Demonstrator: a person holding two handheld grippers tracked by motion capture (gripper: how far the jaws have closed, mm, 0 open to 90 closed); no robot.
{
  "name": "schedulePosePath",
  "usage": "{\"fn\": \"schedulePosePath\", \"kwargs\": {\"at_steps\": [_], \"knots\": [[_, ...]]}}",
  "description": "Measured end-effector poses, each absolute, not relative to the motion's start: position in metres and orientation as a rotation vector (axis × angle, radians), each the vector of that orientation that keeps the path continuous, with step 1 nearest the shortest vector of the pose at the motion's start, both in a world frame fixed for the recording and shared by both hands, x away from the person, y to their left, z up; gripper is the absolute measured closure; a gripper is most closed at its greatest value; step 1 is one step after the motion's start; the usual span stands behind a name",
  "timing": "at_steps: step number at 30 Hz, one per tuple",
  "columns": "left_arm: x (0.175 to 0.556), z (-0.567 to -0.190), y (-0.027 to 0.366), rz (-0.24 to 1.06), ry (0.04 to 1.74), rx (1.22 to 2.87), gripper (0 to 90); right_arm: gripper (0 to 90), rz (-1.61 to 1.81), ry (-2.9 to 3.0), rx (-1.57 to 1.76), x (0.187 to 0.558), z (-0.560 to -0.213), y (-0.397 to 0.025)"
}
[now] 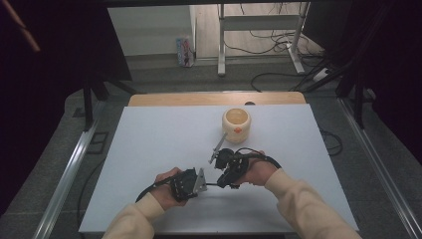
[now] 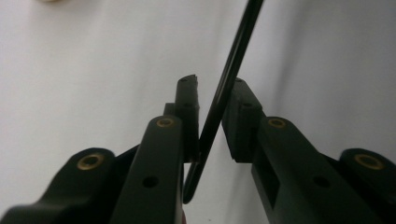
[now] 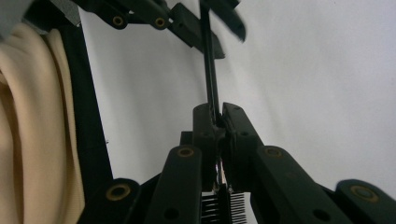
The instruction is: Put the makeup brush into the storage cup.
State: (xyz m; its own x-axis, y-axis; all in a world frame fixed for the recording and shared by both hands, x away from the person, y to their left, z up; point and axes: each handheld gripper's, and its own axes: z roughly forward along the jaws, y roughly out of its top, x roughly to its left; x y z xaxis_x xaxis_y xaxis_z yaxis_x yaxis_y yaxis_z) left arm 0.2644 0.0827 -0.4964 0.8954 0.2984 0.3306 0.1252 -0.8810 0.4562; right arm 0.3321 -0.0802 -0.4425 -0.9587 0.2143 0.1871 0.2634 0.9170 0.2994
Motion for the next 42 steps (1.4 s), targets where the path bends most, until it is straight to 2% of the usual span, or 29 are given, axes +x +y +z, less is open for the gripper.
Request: {"fn": "schedulePosePath", "kwargs": {"at_steps": [1,4,13,20,26,34,42], "knots": [[0.264,-0.496,0.083,0.550,0.298,2.630,80.4,83.1,-0.489,-2.932,-0.369,0.333,-0.442,-0.081],[0.263,-0.495,0.082,0.523,0.296,2.627,84.8,70.7,-0.527,-2.910,-0.459,0.337,-0.440,-0.081],[0.266,-0.493,0.088,0.501,0.317,2.635,85.0,39.8,-0.685,-2.915,-0.636,0.350,-0.425,-0.093],[0.269,-0.493,0.093,0.499,0.385,2.624,85.0,27.5,-0.941,-2.875,-0.847,0.351,-0.412,-0.121],[0.272,-0.491,0.098,0.487,0.431,2.616,85.0,22.8,-1.100,-2.857,-0.935,0.341,-0.412,-0.145],[0.274,-0.489,0.103,0.456,0.490,2.596,85.0,21.9,-1.302,-2.780,-1.054,0.328,-0.418,-0.182],[0.274,-0.487,0.105,0.456,0.506,2.584,85.0,21.8,-1.331,-2.770,-1.066,0.319,-0.432,-0.200]]}}
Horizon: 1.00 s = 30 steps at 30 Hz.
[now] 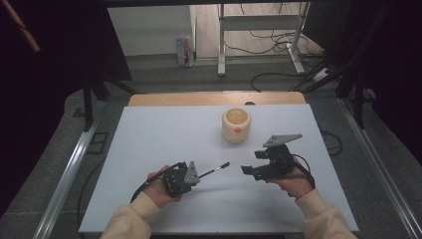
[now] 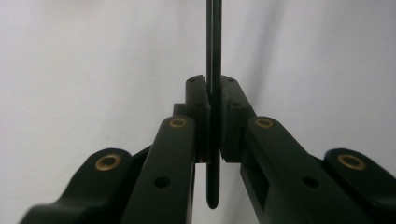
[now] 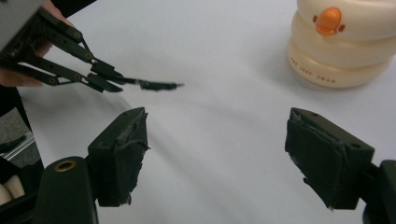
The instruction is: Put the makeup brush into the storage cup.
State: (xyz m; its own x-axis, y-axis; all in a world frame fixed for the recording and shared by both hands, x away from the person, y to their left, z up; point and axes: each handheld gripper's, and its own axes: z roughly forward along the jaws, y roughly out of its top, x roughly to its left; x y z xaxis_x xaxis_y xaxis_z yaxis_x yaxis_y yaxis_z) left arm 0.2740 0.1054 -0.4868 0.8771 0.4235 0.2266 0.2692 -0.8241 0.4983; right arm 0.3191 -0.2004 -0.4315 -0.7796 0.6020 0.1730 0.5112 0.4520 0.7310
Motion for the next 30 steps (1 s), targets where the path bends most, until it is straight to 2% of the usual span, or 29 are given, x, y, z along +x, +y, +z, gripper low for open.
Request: {"fn": "schedulePosePath", "kwargs": {"at_steps": [30], "knots": [[0.276,-0.485,0.132,0.379,0.642,2.440,85.1,19.6,1.315,2.384,1.144,0.297,-0.456,-0.230]]}}
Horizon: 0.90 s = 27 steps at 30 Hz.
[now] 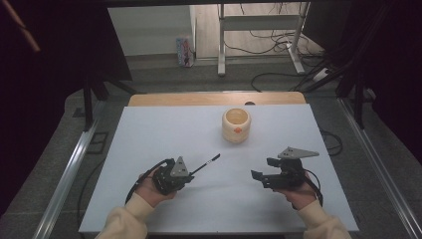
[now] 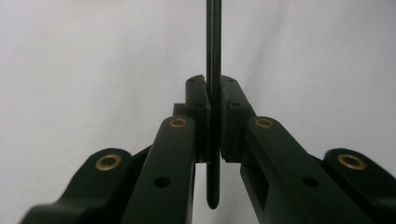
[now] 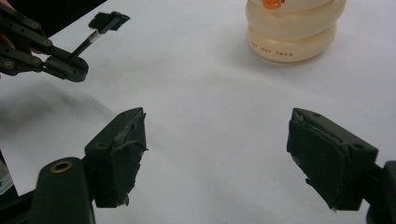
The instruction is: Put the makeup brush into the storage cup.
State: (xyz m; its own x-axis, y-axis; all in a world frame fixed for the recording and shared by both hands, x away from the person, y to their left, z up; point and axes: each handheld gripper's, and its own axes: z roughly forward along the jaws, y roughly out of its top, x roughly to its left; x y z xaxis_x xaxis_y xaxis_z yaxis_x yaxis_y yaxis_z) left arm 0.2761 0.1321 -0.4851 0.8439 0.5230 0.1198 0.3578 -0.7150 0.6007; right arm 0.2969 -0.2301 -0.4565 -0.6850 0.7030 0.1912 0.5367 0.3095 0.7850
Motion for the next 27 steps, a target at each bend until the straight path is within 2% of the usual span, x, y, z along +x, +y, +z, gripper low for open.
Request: {"fn": "schedulePosePath", "kwargs": {"at_steps": [18,27], "knots": [[0.277,-0.479,0.130,0.352,0.673,2.336,85.0,19.9,1.468,2.355,1.128,0.291,-0.460,-0.218],[0.278,-0.478,0.126,0.333,0.673,2.302,85.0,20.1,1.587,2.352,1.140,0.293,-0.460,-0.192]]}}
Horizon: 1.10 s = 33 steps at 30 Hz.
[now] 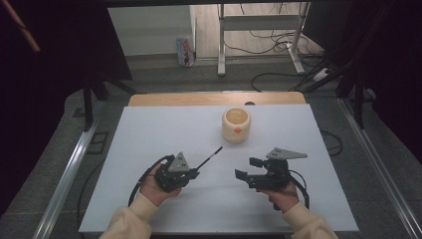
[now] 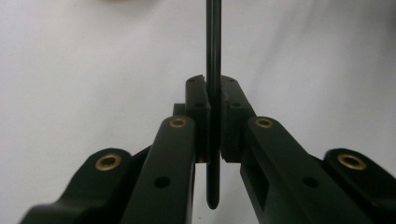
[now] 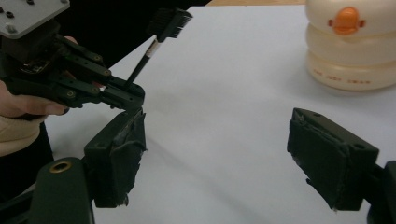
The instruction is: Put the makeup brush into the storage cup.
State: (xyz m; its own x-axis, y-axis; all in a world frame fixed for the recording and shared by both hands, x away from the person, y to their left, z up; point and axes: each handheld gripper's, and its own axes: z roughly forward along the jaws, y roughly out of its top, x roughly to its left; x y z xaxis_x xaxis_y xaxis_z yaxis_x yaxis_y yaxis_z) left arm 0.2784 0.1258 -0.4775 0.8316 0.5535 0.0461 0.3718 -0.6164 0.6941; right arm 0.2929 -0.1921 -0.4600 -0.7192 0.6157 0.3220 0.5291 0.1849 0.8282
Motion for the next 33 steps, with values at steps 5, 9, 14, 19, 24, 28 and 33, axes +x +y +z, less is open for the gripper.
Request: {"fn": "schedulePosePath", "kwargs": {"at_steps": [5,9,14,19,24,28,33], "knots": [[0.278,-0.478,0.122,0.342,0.666,2.302,85.0,20.2,1.609,2.355,1.137,0.293,-0.461,-0.186],[0.277,-0.477,0.116,0.344,0.656,2.300,85.1,20.9,1.643,2.345,1.144,0.294,-0.462,-0.181],[0.278,-0.478,0.107,0.351,0.639,2.304,85.0,21.7,1.694,2.334,1.163,0.296,-0.464,-0.173],[0.279,-0.478,0.102,0.358,0.635,2.304,85.0,24.9,1.734,2.340,1.180,0.301,-0.468,-0.162],[0.279,-0.479,0.099,0.367,0.631,2.308,85.1,33.5,1.778,2.337,1.176,0.305,-0.470,-0.155],[0.278,-0.479,0.096,0.385,0.626,2.307,85.0,38.0,1.802,2.341,1.191,0.307,-0.472,-0.150],[0.276,-0.480,0.091,0.382,0.605,2.316,85.0,44.8,1.831,2.332,1.211,0.309,-0.475,-0.147]]}}
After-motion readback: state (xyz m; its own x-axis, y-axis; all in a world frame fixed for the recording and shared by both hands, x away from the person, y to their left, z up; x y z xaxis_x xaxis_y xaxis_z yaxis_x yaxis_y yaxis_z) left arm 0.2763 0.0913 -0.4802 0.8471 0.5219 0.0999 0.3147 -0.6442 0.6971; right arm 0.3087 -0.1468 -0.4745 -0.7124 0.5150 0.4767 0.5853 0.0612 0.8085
